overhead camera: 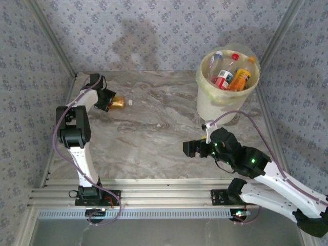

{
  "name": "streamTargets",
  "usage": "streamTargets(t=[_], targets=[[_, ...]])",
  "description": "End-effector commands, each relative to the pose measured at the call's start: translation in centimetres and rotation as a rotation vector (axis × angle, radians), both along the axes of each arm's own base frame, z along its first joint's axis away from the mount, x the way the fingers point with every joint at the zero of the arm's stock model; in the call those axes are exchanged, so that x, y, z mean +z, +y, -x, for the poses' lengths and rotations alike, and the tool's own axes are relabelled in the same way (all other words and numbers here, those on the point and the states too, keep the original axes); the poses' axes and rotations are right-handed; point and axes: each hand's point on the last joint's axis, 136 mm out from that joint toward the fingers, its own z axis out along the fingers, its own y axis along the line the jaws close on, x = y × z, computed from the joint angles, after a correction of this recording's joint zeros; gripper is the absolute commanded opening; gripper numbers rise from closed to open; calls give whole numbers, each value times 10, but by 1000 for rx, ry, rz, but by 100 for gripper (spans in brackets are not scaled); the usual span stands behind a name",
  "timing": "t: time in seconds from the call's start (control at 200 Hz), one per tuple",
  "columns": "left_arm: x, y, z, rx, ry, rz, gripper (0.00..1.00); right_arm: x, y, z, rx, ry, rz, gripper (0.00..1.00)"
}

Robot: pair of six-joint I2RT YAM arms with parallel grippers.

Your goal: Put the plastic bottles in the bin

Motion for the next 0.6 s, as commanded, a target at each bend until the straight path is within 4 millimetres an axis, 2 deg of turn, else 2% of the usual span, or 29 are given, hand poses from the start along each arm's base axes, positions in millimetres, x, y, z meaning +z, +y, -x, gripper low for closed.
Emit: streamTargets(t=[0.0, 0.265, 0.46, 0.595], targets=[[-13, 6, 15, -1, 48, -6, 65, -3, -5, 0, -26, 5, 21, 100], [11, 6, 17, -17, 5, -12, 63, -2, -3, 3, -23, -2, 28, 100], [26, 0, 33, -56, -36, 1, 61, -2, 1, 3, -10, -2, 30, 100], [36, -12, 46, -114, -69, 29, 60, -1, 14, 6, 46, 9, 15, 100]])
